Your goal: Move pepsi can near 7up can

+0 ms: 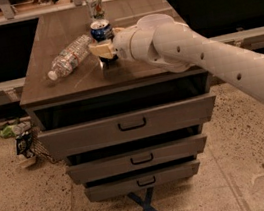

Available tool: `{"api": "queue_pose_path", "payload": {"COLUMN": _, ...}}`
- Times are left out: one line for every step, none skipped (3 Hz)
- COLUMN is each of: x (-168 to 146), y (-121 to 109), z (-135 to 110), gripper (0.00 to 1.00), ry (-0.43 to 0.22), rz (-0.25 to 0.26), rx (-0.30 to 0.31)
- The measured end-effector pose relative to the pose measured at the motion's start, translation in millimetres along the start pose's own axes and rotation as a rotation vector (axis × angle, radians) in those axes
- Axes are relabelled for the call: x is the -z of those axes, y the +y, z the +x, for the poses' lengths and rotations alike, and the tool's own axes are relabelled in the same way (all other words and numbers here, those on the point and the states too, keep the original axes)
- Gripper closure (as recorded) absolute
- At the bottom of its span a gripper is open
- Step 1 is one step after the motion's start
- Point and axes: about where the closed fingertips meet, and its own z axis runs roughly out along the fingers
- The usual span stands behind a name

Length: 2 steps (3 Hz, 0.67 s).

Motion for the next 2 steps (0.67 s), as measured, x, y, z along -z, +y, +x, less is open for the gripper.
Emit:
{"api": "queue_pose_path", "payload": {"x": -22.6, "y": -20.0, "z": -14.8, "gripper": 0.98, "ry": -0.027, "rz": 0.049, "rx": 0.017}}
{"api": "queue_pose_path", "payload": {"x": -44.0, "y": -39.0, "z": -27.2, "gripper": 1.00, "ry": -0.044, "rz": 0.071, "rx": 0.025}}
